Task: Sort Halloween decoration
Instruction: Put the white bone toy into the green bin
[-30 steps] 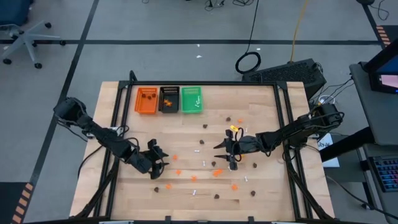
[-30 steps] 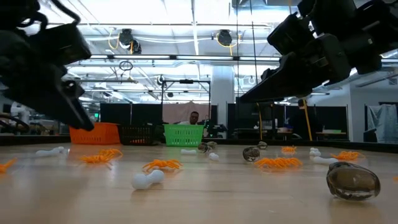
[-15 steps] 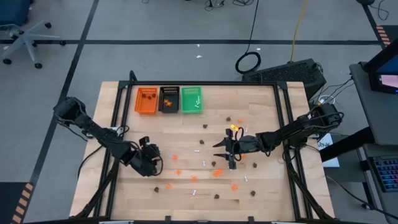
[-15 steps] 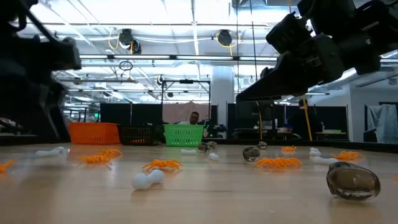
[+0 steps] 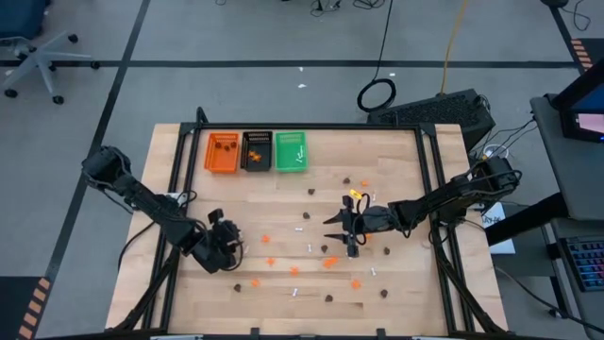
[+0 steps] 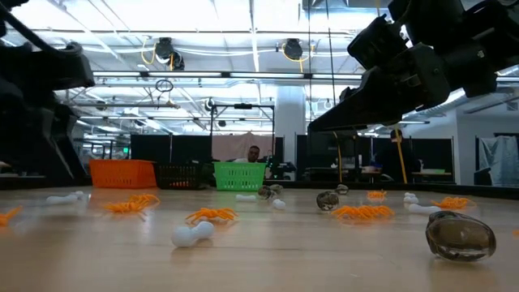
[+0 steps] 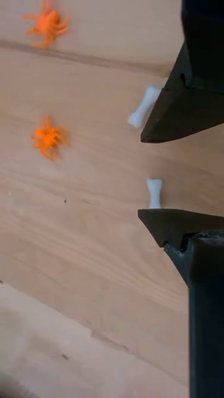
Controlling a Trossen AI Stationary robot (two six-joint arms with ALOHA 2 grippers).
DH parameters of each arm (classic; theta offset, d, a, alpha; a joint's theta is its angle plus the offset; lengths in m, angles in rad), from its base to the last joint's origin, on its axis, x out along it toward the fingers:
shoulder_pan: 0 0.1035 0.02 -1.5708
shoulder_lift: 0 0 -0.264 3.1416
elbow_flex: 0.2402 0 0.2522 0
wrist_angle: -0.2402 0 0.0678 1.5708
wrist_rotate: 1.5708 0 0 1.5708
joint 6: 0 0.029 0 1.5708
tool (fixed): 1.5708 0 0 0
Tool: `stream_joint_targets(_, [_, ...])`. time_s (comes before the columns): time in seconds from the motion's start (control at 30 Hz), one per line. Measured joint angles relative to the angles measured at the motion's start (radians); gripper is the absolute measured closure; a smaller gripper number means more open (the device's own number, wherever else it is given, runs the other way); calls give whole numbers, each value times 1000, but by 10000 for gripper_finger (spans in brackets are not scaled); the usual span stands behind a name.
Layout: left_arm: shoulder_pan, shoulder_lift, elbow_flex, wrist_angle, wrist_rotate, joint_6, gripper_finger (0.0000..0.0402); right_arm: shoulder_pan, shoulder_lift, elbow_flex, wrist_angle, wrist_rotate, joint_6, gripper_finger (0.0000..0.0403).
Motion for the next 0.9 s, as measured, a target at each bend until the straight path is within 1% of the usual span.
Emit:
stream_joint_targets(0.27, [-27, -1, -82, 13, -8, -103, 220, 0, 0, 0, 0, 0, 2, 236])
stream_joint_targets(0.43, [-33, -2, -118, 75, -39, -99, 220, 0, 0, 0, 0, 2, 3, 236])
stream_joint_targets(0.6, [-31, 0, -123, 125, -69, -26, 220, -2, 0, 0, 0, 47, 1, 236])
stream_joint_targets(0.73, [-31, 0, -124, 123, -83, -24, 220, -2, 0, 0, 0, 51, 7, 236])
stream_joint_targets(0.9, [-28, 1, -124, 121, -141, -22, 220, -2, 0, 0, 0, 51, 15, 236])
